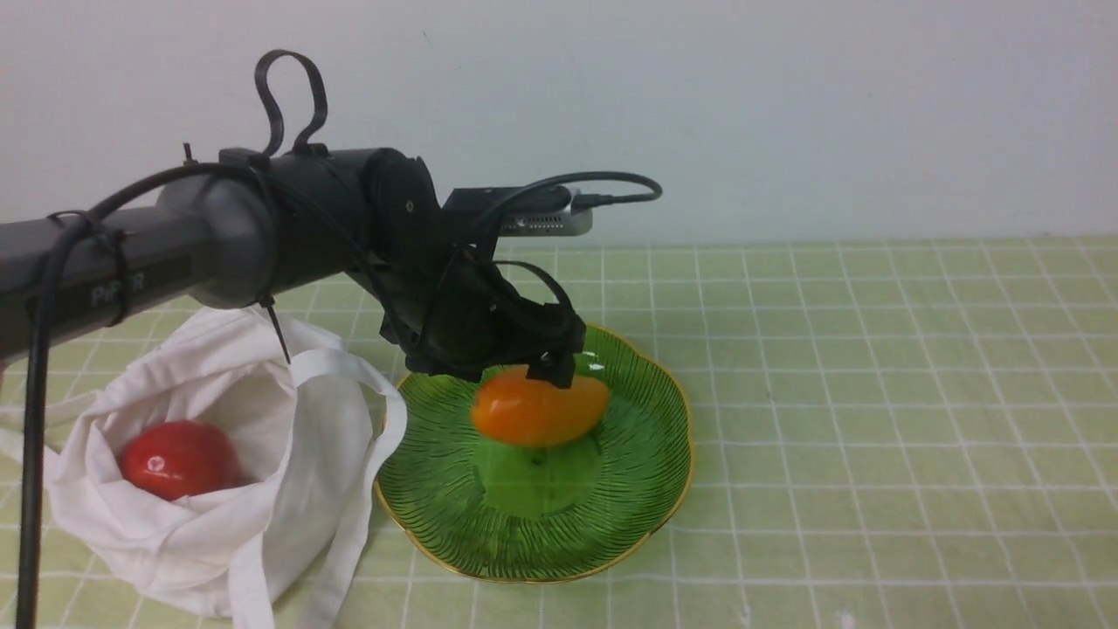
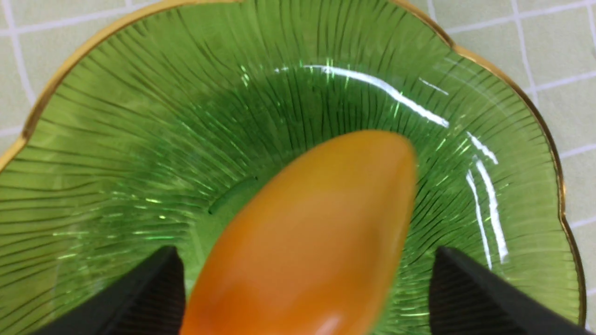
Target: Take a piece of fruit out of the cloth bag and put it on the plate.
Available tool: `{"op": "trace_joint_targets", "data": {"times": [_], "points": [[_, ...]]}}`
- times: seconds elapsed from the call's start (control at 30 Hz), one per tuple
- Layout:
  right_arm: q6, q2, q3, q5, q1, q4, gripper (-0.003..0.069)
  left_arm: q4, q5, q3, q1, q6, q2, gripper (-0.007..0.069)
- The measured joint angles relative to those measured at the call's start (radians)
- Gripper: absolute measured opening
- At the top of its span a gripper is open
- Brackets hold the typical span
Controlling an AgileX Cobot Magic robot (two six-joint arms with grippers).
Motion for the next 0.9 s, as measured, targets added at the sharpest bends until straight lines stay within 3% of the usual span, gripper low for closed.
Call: {"op": "trace_joint_targets", "data": {"times": [0.17,0.4,0.53,0.6,0.73,0.8,0.9], "points": [[0.000,0.000,0.000,0.000,0.000,0.000,-0.0015,0.007,0.020,-0.025,0.000,0.003,0.000,0.0682],[0.000,0.000,0.000,0.000,0.000,0.000,-0.0015,0.059,0.247,-0.188,0.000,0.001,-0.009,0.0653],[0.000,0.000,0.000,0.000,0.000,0.000,-0.0015,0.141,0.455,-0.340,0.000,0.014,-0.030,0.0505],[0.000,0.000,0.000,0.000,0.000,0.000,-0.0015,0.199,0.538,-0.432,0.000,0.014,-0.043,0.0357],[0.000,0.000,0.000,0.000,0.000,0.000,-0.0015,0.231,0.562,-0.468,0.001,0.033,-0.100,0.0125],[0.000,0.000,0.000,0.000,0.000,0.000,-0.0015,0.231,0.566,-0.457,0.001,0.037,-0.141,0.0044],[0.000,0.000,0.000,0.000,0.000,0.000,-0.0015,0.232,0.566,-0.397,0.000,0.045,-0.232,0.0002]]}}
